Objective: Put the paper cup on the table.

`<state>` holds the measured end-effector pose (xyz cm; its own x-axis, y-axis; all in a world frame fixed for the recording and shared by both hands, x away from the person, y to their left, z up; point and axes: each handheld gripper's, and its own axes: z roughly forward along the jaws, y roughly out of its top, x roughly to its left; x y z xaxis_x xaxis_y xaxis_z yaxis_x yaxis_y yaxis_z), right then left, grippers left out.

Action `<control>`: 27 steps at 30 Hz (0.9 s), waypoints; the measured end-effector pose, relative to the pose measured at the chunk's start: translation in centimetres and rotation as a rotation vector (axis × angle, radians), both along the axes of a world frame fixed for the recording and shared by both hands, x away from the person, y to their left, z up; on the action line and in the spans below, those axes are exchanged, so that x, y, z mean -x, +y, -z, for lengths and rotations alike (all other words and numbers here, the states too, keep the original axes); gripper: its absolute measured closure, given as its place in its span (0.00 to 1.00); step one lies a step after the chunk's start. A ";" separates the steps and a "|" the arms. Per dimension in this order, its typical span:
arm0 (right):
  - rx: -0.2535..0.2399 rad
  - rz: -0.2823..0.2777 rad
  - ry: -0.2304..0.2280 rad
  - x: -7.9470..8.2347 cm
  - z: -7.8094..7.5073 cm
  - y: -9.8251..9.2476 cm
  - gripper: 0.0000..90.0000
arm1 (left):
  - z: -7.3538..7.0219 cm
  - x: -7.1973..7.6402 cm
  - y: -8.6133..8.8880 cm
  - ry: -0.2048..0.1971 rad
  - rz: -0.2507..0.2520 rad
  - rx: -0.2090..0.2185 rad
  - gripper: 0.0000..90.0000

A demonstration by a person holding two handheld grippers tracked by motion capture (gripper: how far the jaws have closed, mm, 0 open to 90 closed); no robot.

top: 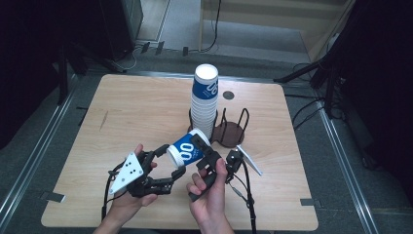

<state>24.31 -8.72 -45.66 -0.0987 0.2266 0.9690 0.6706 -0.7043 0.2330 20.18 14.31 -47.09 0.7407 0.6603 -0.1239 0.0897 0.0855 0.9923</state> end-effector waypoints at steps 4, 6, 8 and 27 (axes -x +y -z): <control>0.052 0.018 -0.037 -0.1 -0.3 -0.4 0.16 | -0.1 0.0 0.4 0.022 -0.008 0.001 0.11; 0.091 0.032 -0.072 -0.1 -0.5 -0.7 0.16 | -0.1 0.0 0.5 0.030 -0.022 -0.008 0.07; 0.109 0.039 -0.087 -0.1 -0.6 -0.8 0.16 | -0.1 0.1 0.6 0.037 -0.021 -0.008 0.05; 0.416 0.131 -0.270 0.0 -1.9 -2.0 0.16 | 0.1 -0.1 0.9 0.147 -0.118 -0.009 0.02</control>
